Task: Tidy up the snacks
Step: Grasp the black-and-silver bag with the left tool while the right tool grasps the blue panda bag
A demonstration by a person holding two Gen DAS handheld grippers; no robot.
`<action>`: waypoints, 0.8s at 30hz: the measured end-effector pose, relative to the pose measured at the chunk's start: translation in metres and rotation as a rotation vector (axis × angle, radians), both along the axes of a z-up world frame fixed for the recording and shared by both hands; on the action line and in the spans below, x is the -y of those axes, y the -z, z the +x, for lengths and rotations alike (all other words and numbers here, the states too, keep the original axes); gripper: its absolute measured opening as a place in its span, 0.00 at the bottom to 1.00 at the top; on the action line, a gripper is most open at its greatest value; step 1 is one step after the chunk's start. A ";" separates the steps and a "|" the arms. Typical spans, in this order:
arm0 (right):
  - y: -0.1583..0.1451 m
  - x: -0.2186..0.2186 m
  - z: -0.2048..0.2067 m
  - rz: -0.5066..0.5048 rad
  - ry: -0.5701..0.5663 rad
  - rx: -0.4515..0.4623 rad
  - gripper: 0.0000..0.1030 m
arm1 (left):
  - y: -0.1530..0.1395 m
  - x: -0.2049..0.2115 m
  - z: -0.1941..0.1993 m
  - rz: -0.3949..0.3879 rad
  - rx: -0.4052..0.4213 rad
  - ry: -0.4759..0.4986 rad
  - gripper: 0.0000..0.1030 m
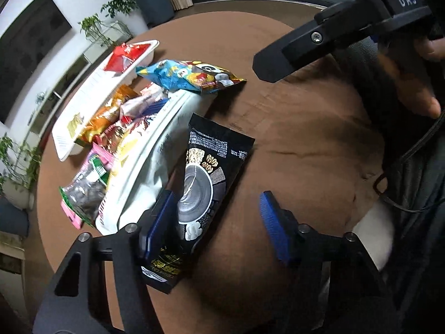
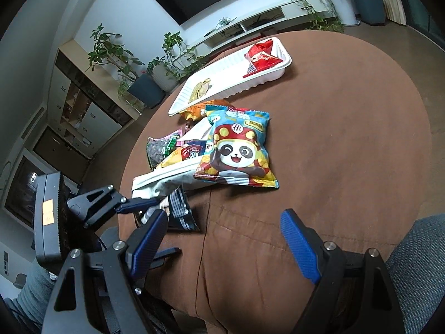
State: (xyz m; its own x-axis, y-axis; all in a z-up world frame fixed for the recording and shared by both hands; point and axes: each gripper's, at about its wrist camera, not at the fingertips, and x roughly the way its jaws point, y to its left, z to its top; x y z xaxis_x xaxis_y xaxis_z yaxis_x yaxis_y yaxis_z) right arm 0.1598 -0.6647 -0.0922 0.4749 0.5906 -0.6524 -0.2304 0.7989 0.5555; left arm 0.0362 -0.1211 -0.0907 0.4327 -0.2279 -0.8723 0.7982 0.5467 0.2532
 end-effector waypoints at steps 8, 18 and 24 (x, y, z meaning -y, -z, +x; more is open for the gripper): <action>0.003 0.002 0.001 0.004 0.003 -0.009 0.83 | 0.004 -0.002 0.032 0.005 -0.144 -0.123 0.67; 0.005 0.008 0.000 0.009 0.015 -0.022 0.83 | 0.008 -0.022 0.042 -0.116 -0.237 -0.246 0.58; 0.005 0.004 0.001 0.006 0.006 -0.024 0.83 | 0.007 -0.020 0.042 -0.138 -0.231 -0.284 0.41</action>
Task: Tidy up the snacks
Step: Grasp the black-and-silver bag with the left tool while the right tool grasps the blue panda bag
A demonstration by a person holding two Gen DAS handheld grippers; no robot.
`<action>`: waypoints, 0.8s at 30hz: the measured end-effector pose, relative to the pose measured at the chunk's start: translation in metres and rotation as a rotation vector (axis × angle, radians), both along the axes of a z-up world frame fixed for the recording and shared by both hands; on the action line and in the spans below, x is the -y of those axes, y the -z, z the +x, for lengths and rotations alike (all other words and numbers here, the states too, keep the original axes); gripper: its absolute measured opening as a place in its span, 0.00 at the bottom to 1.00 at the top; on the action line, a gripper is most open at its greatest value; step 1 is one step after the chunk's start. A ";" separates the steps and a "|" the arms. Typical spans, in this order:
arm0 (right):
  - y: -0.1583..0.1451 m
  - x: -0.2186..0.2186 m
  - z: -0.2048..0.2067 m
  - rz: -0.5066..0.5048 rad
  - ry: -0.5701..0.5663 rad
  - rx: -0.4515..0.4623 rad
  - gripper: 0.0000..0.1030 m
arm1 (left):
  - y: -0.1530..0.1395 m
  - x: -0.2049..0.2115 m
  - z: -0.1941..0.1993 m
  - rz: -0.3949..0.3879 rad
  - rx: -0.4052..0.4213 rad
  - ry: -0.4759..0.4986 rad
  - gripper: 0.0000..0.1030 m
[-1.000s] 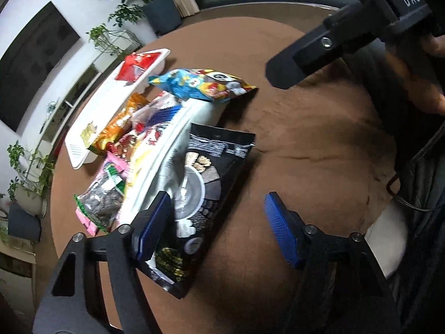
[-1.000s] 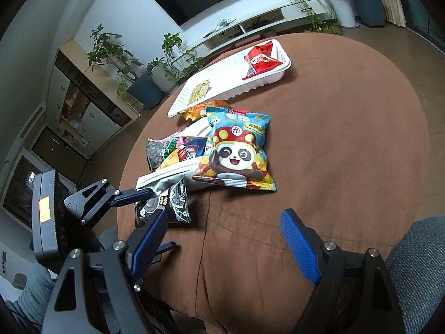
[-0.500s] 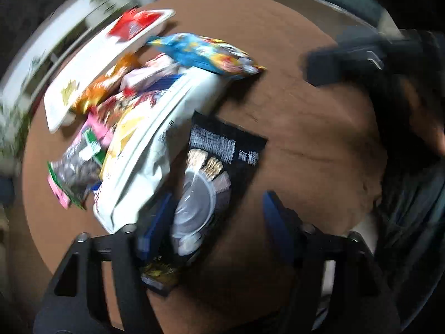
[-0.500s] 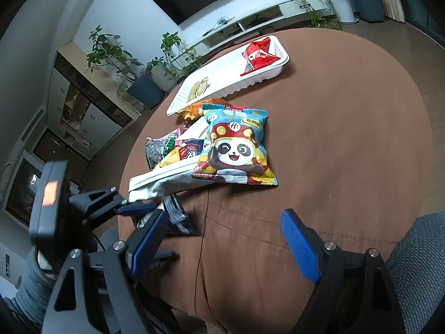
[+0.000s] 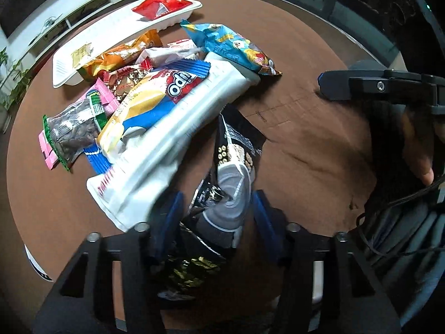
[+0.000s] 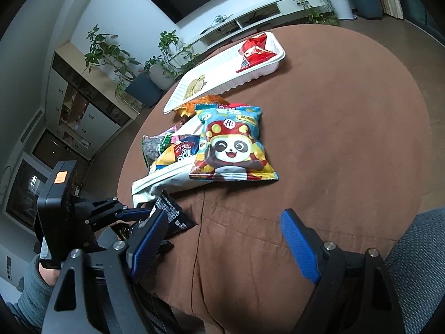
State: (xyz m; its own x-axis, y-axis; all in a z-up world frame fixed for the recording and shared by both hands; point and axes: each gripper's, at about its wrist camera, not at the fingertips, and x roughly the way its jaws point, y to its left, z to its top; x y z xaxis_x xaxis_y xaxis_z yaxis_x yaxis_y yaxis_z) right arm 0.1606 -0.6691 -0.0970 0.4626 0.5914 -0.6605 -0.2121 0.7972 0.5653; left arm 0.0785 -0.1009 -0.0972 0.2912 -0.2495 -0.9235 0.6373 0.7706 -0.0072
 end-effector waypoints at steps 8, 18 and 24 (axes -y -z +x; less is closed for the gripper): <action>-0.011 0.008 0.008 -0.035 0.040 0.021 0.82 | 0.000 -0.020 -0.004 -0.095 0.005 -0.112 0.31; -0.018 -0.012 0.041 -0.225 0.014 0.055 0.79 | -0.002 -0.037 -0.013 -0.234 -0.012 -0.210 0.31; -0.011 -0.028 0.065 -0.319 -0.004 0.027 0.73 | -0.004 -0.046 -0.017 -0.293 -0.015 -0.258 0.31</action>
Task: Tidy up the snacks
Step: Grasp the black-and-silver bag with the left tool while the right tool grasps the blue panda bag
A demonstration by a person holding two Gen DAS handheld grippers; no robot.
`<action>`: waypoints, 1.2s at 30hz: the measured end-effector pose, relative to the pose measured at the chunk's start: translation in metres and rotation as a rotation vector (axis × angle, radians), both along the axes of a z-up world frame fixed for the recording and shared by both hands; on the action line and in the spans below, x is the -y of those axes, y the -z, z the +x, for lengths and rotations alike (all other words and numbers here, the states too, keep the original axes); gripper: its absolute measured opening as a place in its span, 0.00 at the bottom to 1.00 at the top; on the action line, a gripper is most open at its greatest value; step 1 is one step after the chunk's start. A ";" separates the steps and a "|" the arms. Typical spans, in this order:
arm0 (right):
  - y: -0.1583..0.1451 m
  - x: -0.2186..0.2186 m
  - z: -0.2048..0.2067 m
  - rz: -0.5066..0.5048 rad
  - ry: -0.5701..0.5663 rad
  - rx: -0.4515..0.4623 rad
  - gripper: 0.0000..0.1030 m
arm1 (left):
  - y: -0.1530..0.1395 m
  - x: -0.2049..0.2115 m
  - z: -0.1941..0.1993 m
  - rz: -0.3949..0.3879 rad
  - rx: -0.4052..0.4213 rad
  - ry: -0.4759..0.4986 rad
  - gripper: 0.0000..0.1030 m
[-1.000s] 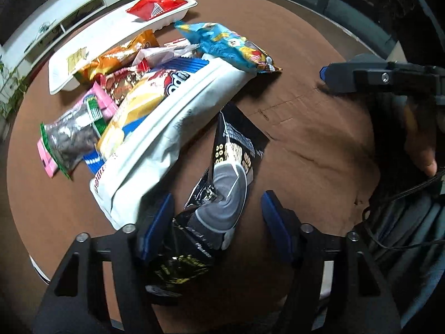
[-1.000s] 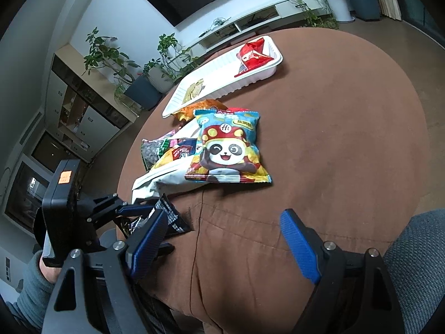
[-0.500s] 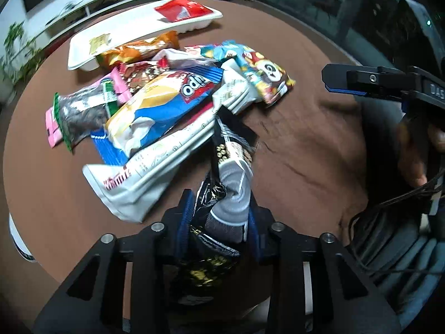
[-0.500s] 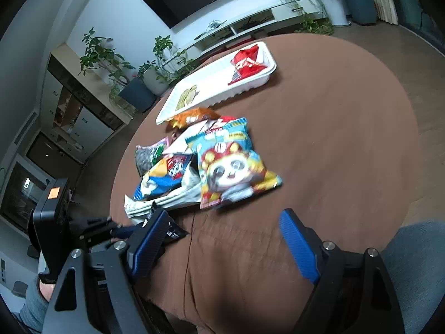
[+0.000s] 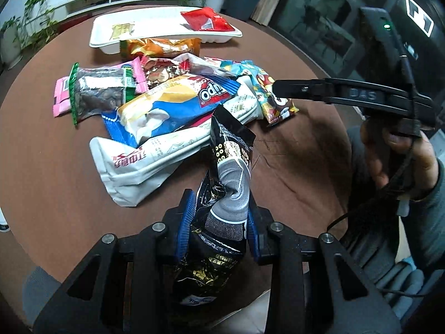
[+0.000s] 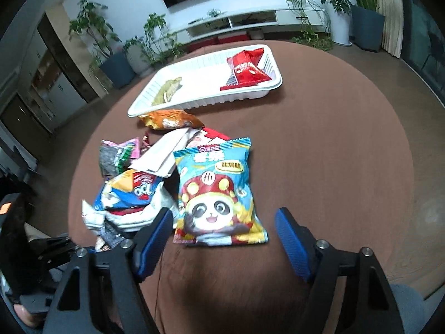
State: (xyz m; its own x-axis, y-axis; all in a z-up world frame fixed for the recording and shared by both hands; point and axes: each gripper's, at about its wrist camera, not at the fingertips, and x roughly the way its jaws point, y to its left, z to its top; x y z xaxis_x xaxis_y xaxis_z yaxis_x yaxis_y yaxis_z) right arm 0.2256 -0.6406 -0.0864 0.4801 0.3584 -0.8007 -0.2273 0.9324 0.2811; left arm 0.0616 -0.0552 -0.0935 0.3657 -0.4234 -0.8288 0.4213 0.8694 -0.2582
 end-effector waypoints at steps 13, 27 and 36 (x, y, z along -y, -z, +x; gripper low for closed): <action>0.018 -0.027 0.026 -0.089 -0.044 -0.061 0.71 | 0.002 -0.014 -0.009 -0.097 -0.018 -0.052 0.31; 0.019 -0.018 0.019 -0.087 -0.045 -0.031 0.51 | 0.002 -0.017 -0.010 -0.120 -0.017 -0.072 0.31; 0.012 0.007 0.005 -0.009 0.022 -0.016 0.46 | -0.004 -0.018 -0.016 -0.158 -0.007 -0.072 0.31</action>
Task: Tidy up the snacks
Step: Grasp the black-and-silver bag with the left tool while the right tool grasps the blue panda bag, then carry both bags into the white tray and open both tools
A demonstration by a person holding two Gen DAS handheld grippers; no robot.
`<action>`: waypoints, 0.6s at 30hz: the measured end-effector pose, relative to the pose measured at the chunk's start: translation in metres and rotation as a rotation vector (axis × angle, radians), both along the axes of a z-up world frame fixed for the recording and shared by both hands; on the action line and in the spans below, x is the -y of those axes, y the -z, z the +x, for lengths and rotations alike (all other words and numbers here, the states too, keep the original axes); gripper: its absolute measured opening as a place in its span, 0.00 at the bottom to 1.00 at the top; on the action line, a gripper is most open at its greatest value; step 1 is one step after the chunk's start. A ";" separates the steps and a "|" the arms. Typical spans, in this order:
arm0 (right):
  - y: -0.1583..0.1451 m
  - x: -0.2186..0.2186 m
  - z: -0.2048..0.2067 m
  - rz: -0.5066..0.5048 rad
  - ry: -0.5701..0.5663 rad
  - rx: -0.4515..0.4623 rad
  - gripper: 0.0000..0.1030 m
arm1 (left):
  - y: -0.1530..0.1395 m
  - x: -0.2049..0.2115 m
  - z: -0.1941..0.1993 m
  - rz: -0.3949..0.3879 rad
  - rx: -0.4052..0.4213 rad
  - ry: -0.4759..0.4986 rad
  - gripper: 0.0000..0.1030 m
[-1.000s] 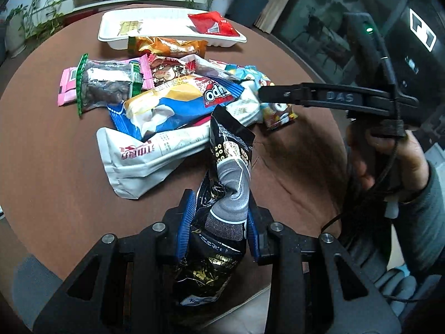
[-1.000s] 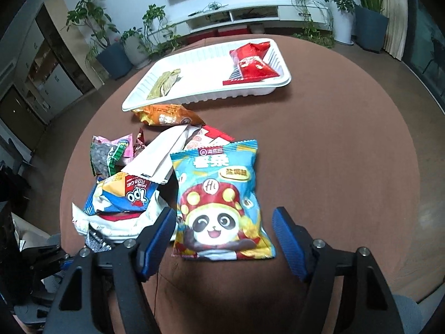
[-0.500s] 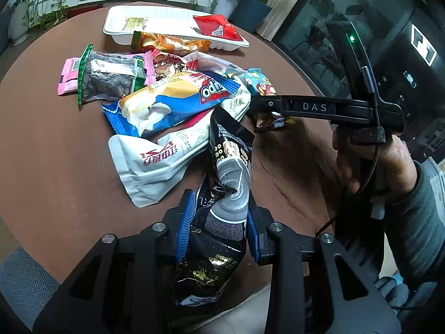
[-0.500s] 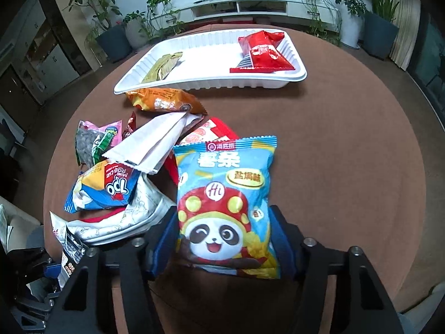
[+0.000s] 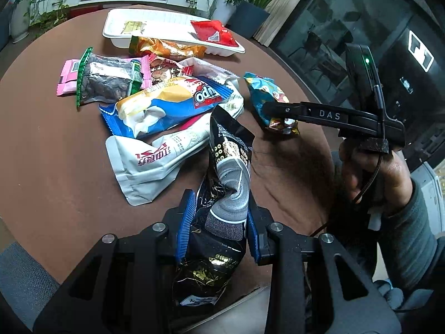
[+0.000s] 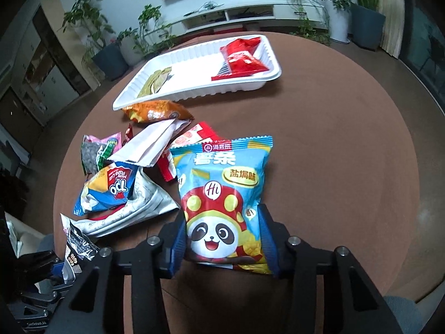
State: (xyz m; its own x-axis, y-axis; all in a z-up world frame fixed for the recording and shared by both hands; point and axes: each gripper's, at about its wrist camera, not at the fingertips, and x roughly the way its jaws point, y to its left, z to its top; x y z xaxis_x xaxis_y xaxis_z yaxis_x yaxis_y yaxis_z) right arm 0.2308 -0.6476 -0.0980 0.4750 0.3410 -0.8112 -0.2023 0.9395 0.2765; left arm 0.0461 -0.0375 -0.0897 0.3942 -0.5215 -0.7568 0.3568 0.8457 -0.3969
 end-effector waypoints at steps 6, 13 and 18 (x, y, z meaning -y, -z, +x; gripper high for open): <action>-0.007 0.017 -0.009 0.065 0.034 0.006 0.44 | -0.006 -0.001 -0.003 -0.029 0.010 -0.006 0.31; -0.011 0.022 -0.021 0.105 0.042 0.018 0.44 | -0.017 -0.004 -0.005 -0.060 0.028 -0.020 0.31; -0.017 0.031 -0.026 0.139 0.059 0.030 0.44 | -0.027 -0.013 -0.002 -0.102 0.034 -0.036 0.31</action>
